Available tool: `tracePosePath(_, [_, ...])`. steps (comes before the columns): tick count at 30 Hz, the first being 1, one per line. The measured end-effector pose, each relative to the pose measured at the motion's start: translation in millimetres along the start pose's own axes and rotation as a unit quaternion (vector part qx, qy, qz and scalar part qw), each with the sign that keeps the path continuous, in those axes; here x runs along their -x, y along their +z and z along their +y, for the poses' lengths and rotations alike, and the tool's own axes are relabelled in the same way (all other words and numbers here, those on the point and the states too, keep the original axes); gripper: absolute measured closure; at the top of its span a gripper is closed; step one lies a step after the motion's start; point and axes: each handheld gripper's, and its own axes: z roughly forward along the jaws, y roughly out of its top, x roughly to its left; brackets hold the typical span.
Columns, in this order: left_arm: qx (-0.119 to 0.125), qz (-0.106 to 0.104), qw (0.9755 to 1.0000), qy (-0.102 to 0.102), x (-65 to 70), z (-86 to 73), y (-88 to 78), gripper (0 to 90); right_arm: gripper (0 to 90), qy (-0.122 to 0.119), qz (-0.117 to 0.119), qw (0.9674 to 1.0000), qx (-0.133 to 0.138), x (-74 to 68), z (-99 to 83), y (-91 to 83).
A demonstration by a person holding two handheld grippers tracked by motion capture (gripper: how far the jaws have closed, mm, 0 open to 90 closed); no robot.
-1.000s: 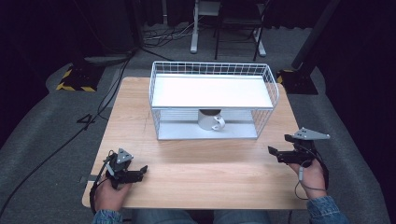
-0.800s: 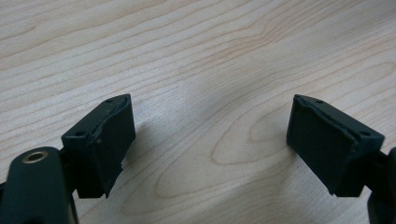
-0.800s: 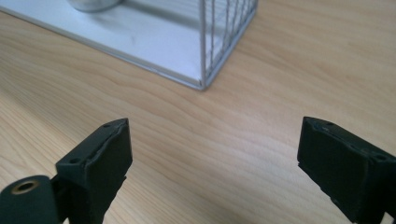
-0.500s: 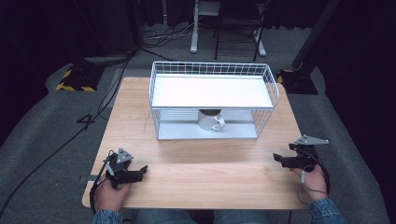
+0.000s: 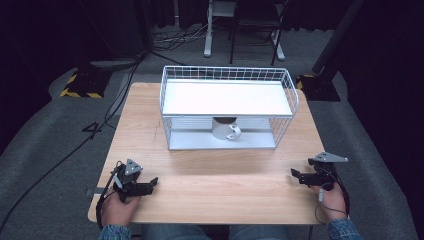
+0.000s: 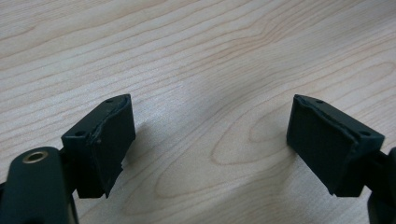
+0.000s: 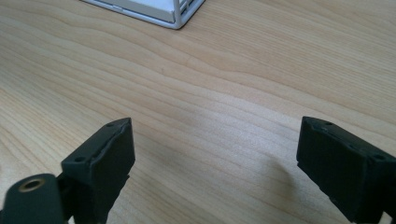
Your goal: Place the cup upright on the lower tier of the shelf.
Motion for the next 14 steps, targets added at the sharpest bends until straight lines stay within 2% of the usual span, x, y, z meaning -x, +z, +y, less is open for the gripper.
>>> tracePosePath(4, [0.0, 0.0, 1.0, 0.0, 0.0, 0.0, 0.0, 15.8, 12.8, 0.0, -0.001, 0.9999, -0.012, -3.3, -3.7, 4.5])
tracePosePath(5, [0.0, 0.0, 1.0, 0.0, 0.0, 0.0, 0.0, 15.8, 10.6, -0.001, -0.004, 0.9999, -0.012, -4.0, -5.8, 6.2])
tracePosePath(14, [0.0, 0.0, 1.0, 0.0, 0.0, -0.1, 0.1, 15.8, 10.7, 0.0, -0.005, 0.9999, -0.01, -5.5, -7.4, 4.7])
